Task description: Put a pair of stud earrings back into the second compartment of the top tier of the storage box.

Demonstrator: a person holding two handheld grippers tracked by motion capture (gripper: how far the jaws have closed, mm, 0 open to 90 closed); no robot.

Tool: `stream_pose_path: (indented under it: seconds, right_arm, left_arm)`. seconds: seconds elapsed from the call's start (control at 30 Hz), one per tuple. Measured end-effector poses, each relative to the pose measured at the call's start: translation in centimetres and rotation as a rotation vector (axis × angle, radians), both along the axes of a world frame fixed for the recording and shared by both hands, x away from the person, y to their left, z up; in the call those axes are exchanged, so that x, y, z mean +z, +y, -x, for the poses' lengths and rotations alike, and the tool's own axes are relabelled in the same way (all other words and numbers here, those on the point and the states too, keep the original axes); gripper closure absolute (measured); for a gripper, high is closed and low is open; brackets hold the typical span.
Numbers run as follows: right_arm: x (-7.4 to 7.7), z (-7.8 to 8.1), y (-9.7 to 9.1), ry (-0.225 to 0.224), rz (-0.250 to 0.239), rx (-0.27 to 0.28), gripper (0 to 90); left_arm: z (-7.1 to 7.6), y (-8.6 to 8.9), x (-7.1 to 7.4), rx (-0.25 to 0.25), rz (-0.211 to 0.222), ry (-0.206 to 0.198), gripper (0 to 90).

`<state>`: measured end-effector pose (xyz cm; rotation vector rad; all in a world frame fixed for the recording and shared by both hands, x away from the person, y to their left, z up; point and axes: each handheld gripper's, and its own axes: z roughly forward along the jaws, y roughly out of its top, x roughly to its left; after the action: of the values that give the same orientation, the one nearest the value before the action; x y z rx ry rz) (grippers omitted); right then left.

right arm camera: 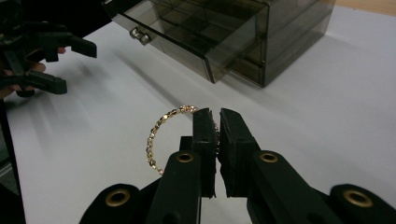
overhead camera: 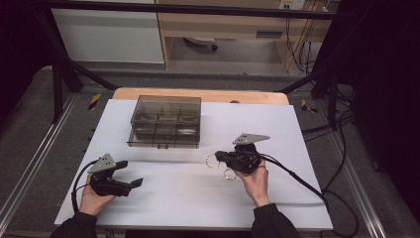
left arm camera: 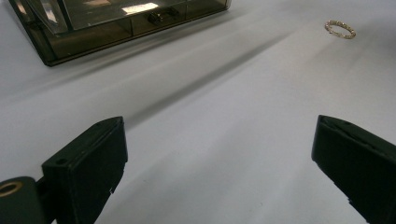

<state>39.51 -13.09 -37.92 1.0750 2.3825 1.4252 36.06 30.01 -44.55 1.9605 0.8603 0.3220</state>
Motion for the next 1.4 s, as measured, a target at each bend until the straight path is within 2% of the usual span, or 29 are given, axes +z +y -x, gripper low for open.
stream_pose_path:
  seconds: [0.43, 0.87, 1.4]
  right_arm:
    - [2.0, -1.0, 3.5, -0.031, -0.012, 0.021, 85.9]
    - [3.7, -2.9, 7.3, -0.05, -0.016, 0.024, 86.0]
    - [3.2, -5.5, 11.8, -0.04, 0.004, 0.02, 86.0]
  left_arm:
    - [0.0, 0.0, 0.0, -0.001, -0.001, 0.001, 3.2]
    - [0.0, 0.0, 0.0, -0.003, 0.0, 0.002, 3.2]
    - [0.0, 0.0, 0.0, -0.002, -0.004, 0.002, 3.2]
